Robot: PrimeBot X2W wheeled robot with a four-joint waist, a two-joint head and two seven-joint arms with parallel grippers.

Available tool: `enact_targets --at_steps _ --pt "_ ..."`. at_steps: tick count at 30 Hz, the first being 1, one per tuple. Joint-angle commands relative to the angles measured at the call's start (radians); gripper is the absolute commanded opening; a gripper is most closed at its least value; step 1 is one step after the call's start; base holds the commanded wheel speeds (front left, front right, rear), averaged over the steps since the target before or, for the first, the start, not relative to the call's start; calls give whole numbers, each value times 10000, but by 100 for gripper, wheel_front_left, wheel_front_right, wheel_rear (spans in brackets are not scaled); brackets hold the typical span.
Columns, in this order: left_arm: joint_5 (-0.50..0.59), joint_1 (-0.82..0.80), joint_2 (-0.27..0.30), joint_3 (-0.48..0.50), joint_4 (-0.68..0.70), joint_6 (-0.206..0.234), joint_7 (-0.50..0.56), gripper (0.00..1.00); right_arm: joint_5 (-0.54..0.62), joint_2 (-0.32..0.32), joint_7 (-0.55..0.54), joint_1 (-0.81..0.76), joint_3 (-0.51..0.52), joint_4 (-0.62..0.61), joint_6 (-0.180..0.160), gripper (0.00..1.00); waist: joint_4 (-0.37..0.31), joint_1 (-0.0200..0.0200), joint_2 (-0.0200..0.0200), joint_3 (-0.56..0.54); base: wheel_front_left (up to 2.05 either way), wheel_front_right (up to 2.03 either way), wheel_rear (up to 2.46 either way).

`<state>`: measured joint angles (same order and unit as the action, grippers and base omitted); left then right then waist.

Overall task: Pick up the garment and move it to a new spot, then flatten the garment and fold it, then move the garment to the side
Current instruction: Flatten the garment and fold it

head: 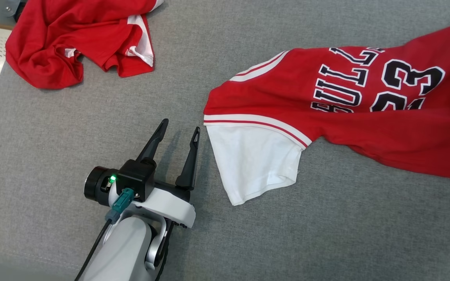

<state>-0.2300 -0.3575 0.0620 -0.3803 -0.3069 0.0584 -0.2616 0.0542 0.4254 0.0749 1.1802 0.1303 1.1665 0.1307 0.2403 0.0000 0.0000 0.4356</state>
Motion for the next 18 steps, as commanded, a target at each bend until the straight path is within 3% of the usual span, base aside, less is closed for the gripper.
enact_targets --at_steps 1,6,11,18 --pt "39 -118 55 64 39 -25 -47 100 73 11 146 82 46 52 1 100 -62 0 0 -40 0 0 0" --pt "-20 -6 24 187 57 0 -48 100 -232 -370 1188 -19 279 220 1 100 -277 0 0 -319 0 0 0" --pt "-71 348 76 506 59 103 -48 100 -945 -748 1824 -656 -204 -189 1 100 -784 0 0 -792 0 0 0" --pt "-318 834 93 933 -43 16 -48 100 -2310 -1111 1907 -2763 -1099 -2554 1 100 -1404 0 0 -1661 0 0 0"
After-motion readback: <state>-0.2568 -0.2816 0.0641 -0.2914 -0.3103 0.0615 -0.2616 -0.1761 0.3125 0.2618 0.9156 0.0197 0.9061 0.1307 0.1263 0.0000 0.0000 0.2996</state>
